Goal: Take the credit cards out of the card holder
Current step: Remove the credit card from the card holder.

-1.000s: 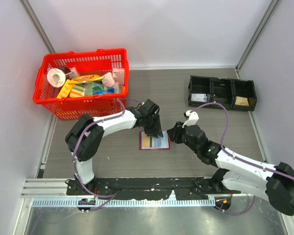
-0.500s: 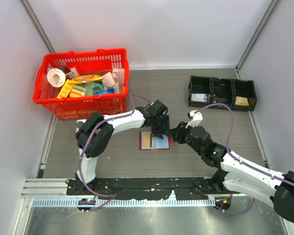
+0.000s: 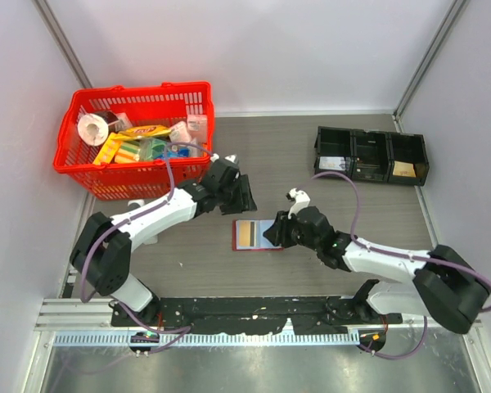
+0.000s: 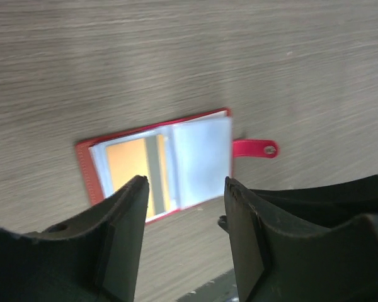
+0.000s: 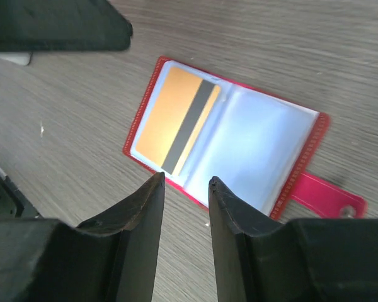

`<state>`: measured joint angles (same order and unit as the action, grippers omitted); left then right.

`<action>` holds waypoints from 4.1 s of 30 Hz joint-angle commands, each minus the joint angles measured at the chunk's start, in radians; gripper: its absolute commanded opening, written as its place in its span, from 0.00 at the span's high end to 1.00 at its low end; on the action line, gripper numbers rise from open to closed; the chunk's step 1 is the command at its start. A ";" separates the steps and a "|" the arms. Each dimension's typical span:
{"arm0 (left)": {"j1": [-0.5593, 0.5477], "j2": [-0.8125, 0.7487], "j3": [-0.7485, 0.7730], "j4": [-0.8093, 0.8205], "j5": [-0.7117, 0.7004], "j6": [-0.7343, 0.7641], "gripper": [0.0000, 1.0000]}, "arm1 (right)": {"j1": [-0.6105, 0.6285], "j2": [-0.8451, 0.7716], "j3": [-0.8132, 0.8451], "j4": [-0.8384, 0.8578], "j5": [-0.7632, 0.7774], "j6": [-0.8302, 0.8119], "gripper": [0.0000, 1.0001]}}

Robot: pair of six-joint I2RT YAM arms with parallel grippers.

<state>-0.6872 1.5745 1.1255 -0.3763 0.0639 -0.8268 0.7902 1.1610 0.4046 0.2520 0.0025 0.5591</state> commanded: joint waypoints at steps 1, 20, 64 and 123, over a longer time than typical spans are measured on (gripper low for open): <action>0.011 -0.044 -0.095 -0.035 -0.084 0.008 0.48 | 0.007 0.112 0.063 0.217 -0.131 0.070 0.61; -0.044 0.045 -0.037 -0.159 -0.056 0.127 0.51 | -0.098 0.460 0.039 0.521 -0.265 0.274 0.61; -0.138 0.196 -0.061 -0.118 -0.161 0.086 0.71 | -0.167 0.591 0.046 0.640 -0.417 0.358 0.69; -0.072 0.134 -0.234 0.131 0.045 0.035 0.84 | -0.141 0.649 -0.010 1.107 -0.628 0.466 0.75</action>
<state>-0.7567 1.6871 0.9512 -0.3309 0.0456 -0.7517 0.5934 1.8595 0.3649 1.1748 -0.4515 0.9943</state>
